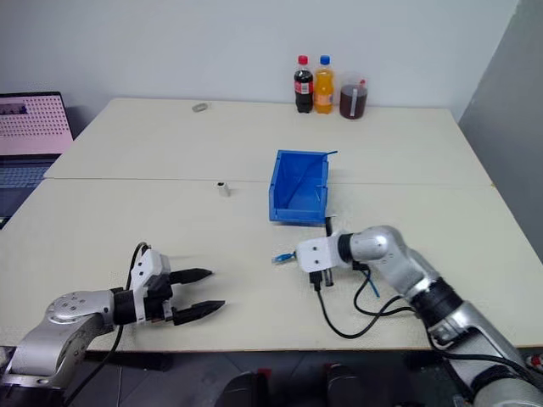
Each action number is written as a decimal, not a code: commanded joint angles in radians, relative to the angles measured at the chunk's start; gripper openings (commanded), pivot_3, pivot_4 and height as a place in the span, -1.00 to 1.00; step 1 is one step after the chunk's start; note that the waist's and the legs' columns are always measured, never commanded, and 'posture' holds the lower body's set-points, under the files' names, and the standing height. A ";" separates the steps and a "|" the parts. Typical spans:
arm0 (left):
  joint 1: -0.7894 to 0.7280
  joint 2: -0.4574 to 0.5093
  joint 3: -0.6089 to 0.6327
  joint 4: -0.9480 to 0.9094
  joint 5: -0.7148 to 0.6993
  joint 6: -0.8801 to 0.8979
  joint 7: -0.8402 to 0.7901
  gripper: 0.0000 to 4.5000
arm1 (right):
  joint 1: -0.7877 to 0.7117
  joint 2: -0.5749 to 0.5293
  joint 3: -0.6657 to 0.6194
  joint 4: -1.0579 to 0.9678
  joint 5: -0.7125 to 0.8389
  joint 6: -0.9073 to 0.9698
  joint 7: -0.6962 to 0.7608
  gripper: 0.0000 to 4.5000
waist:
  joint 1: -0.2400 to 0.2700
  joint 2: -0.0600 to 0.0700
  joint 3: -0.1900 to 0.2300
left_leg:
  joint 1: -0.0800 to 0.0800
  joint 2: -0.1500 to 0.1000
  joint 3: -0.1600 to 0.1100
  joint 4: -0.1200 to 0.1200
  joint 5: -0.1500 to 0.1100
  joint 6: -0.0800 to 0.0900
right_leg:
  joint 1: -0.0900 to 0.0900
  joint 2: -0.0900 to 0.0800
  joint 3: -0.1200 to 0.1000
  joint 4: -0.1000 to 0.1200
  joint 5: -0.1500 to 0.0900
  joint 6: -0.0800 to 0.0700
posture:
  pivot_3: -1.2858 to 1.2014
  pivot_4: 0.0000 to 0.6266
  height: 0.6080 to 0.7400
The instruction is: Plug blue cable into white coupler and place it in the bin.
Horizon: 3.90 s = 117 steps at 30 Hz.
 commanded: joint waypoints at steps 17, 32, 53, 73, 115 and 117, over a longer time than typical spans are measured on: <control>-0.085 -0.011 -0.060 0.030 0.028 -0.040 -0.021 1.00 | 0.019 0.117 -0.042 0.044 0.073 0.103 0.124 -0.19 | 0.016 0.000 0.000 | 0.000 0.000 -0.003 0.000 0.000 0.000 | 0.001 0.000 -0.003 0.001 0.000 -0.001 | 0.03 -0.52 1.00; -0.194 -0.150 -0.188 0.108 0.158 -0.179 0.063 1.00 | 0.237 -0.022 -0.306 -0.607 0.484 0.935 0.157 0.92 | 0.038 -0.001 0.000 | 0.000 0.000 -0.004 0.001 0.000 0.000 | 0.002 0.001 -0.005 0.001 0.000 -0.001 | 0.03 -0.52 1.00; -0.347 -0.137 -0.402 0.267 0.332 -0.166 -0.058 0.02 | 0.404 -0.056 -0.378 -0.793 0.570 1.102 -0.122 0.94 | 0.040 0.000 -0.002 | 0.008 -0.001 -0.006 0.002 0.000 0.000 | 0.015 0.000 -0.005 -0.002 -0.003 0.005 | 0.03 -0.52 1.00; -0.308 -0.105 -0.374 0.193 0.326 -0.171 -0.010 -0.89 | 0.451 -0.069 -0.381 -0.794 0.568 0.940 -0.161 0.94 | 0.039 0.000 -0.003 | 0.008 -0.001 -0.006 0.001 0.000 0.000 | 0.015 0.001 -0.005 -0.002 -0.003 0.005 | 0.03 -0.52 1.00; -0.478 -0.233 -0.155 -0.057 -0.321 0.442 -0.014 -0.89 | 0.606 0.046 -0.610 -0.841 1.076 1.004 -0.323 0.94 | 0.029 -0.005 0.003 | 0.005 -0.001 -0.010 0.000 0.000 0.000 | 0.015 0.001 -0.008 -0.008 -0.003 0.005 | 0.03 -0.52 1.00; -0.477 -0.230 -0.151 -0.062 -0.335 0.456 -0.009 -0.89 | 0.584 0.073 -0.609 -0.811 1.088 0.997 -0.328 0.94 | 0.029 -0.005 0.003 | 0.005 -0.001 -0.010 0.000 0.000 0.000 | 0.015 0.001 -0.008 -0.008 -0.003 0.005 | 0.03 -0.52 1.00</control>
